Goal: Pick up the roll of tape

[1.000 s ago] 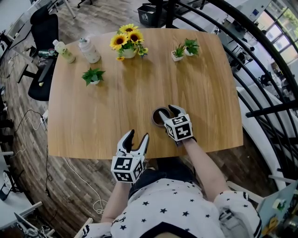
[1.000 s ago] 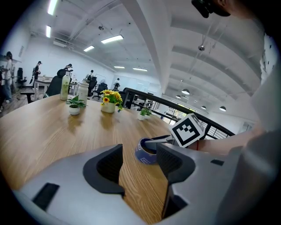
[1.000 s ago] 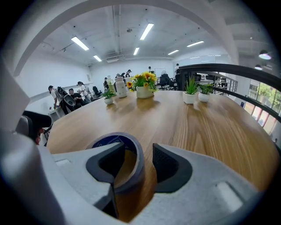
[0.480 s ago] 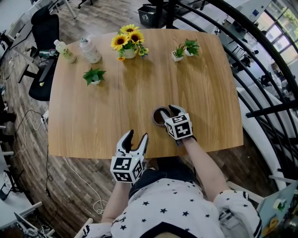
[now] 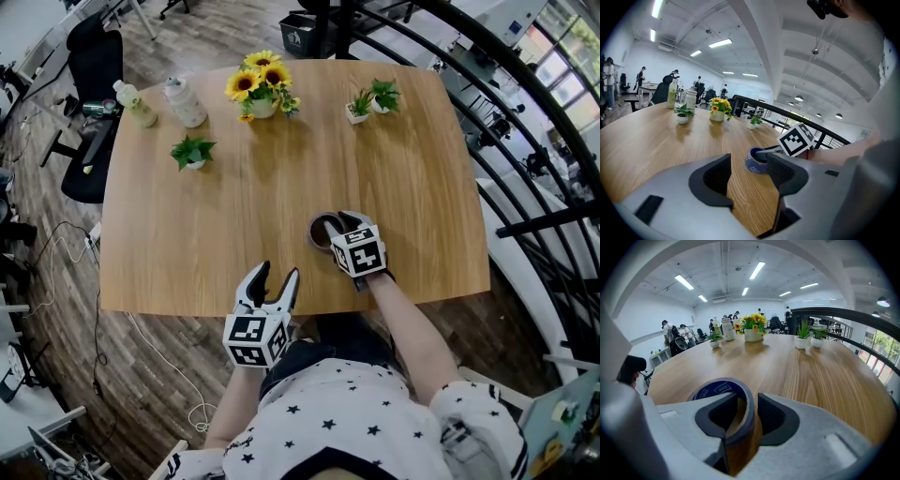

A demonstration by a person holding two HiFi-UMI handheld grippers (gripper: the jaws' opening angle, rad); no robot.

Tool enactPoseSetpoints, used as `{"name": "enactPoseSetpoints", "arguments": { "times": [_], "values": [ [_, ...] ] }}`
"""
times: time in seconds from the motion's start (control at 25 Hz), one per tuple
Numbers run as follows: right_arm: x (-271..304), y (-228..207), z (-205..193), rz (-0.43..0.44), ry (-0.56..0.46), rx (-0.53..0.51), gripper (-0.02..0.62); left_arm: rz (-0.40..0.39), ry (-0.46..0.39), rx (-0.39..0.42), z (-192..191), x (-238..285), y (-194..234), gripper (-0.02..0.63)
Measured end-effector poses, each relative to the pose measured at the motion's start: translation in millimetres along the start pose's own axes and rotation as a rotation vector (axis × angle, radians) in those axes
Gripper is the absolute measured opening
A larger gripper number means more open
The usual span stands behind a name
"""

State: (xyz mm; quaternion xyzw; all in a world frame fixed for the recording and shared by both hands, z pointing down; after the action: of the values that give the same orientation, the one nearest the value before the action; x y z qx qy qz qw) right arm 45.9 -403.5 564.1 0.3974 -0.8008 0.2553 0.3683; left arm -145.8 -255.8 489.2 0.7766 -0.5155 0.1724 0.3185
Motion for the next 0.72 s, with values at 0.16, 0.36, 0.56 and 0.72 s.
{"name": "enactPoseSetpoints", "arguments": {
  "times": [0.16, 0.36, 0.56, 0.72],
  "values": [
    [-1.2, 2.2, -1.6, -0.015, 0.01, -0.006, 0.124, 0.0, 0.001, 0.002, -3.2, -5.6, -1.7, 0.219],
    [-7.9, 5.2, -9.8, -0.037, 0.024, -0.009, 0.103, -0.005, -0.007, 0.007, -6.6, -14.0, -6.6, 0.219],
    [-22.6, 13.0, -21.3, -0.049, 0.013, -0.003, 0.094, -0.008, -0.015, 0.016, -11.0, -25.5, -11.6, 0.219],
    [-34.5, 19.0, -29.6, -0.058, -0.002, -0.002, 0.089, -0.01, -0.023, 0.022, -16.8, -34.7, -16.1, 0.219]
  ]
}}
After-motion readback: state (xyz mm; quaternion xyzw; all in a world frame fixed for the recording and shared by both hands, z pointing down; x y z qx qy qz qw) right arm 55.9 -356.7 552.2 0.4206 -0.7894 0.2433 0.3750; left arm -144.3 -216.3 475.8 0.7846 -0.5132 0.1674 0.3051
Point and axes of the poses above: the fingertips, and each gripper's own axes: x forward along the fingers, y to its left, z out of its top, the point moved 10 cm from there along -x, backward along the fingers, and after that the axes turned 9 degrees about y, right-handed, at the moved point
